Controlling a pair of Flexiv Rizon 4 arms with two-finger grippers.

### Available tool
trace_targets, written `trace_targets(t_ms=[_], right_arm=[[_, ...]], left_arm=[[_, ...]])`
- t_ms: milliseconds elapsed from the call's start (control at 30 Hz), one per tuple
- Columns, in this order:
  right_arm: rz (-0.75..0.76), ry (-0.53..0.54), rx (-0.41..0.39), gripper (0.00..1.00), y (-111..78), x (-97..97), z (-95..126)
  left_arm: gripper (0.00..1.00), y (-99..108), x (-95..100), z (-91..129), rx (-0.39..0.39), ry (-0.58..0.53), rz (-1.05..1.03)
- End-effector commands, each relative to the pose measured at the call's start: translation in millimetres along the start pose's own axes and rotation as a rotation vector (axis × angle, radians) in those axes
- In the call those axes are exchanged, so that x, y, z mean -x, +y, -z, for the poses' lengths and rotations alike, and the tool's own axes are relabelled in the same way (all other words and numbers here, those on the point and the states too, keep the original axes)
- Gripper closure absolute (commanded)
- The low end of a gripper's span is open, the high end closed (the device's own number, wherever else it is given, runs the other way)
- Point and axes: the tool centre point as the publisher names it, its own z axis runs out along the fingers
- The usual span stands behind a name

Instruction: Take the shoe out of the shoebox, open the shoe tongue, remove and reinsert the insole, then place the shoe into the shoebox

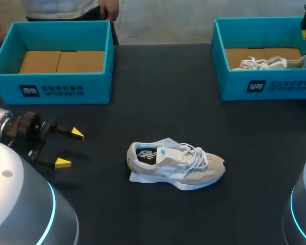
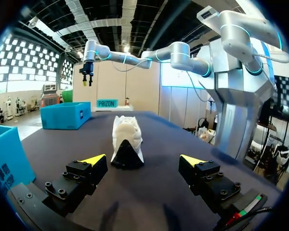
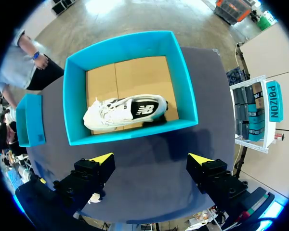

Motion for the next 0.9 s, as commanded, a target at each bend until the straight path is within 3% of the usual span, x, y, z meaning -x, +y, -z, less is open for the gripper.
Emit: trace_targets(t_ms=[33,300,900], right_arm=[[-0.001,-0.002,0.001,0.00,-0.7,-0.1,0],[-0.001,-0.002,0.001,0.00,-0.7,-0.1,0],[-0.001,-0.002,0.001,0.00,-0.7,-0.1,0]], left_arm=[[0.00,2,4.3,1,-0.003,0.015,0.001],[0.00,2,4.3,1,-0.003,0.015,0.001],[0.00,19,29.3,-58,-0.028,-0.045,0.063]])
